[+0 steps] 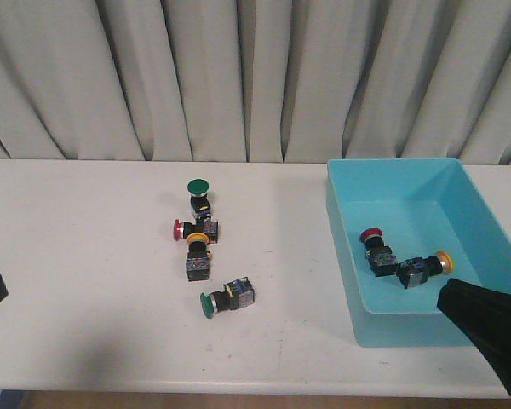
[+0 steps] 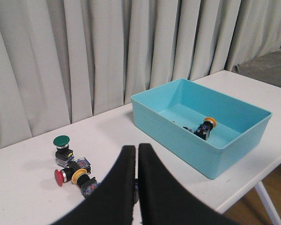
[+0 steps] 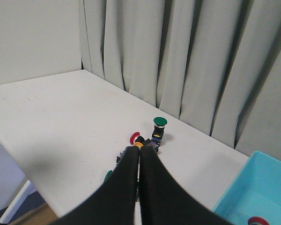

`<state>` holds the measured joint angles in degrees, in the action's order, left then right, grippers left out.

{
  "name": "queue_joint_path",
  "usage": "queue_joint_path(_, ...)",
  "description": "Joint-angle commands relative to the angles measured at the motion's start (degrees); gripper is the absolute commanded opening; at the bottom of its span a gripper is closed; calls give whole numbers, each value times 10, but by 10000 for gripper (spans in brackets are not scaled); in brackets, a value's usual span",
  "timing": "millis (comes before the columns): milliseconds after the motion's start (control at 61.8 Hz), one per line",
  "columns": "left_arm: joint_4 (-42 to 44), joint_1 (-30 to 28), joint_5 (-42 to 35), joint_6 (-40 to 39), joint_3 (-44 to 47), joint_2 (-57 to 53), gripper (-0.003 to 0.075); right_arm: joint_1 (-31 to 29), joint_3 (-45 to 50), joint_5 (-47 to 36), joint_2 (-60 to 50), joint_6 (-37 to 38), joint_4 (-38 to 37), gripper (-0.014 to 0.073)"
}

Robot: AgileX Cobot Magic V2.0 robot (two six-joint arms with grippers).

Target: Pick red and yellow buttons and place in box

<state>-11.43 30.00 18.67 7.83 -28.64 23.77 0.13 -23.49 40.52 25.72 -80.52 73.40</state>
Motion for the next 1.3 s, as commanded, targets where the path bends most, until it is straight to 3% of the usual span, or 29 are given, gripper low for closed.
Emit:
queue_joint_path(0, -7, 3, -46, -5, -13, 4, -7, -1, -14, -6, 3, -3, 27, -6)
queue_joint_path(227, 20, 3, -48, -6, 11, 7, -7, -1, -14, -6, 3, -3, 27, -6)
queue_joint_path(453, 7, -43, -269, -17, 198, -45, -7, -1, -14, -6, 3, -3, 27, -6)
queue_joint_path(583, 7, -86, -323, -26, 273, -82, -7, -1, -14, -6, 3, -3, 27, -6)
queue_joint_path(761, 7, -170, -319, -26, 320, -136, -7, -1, -14, -6, 3, -3, 27, -6)
queue_joint_path(1069, 8, -321, -204, -4, 319, -262, -7, -1, -14, -6, 3, -3, 27, -6)
queue_joint_path(1279, 8, -384, -195, -5, 319, -259, -7, -1, -14, -7, 3, -3, 27, -6)
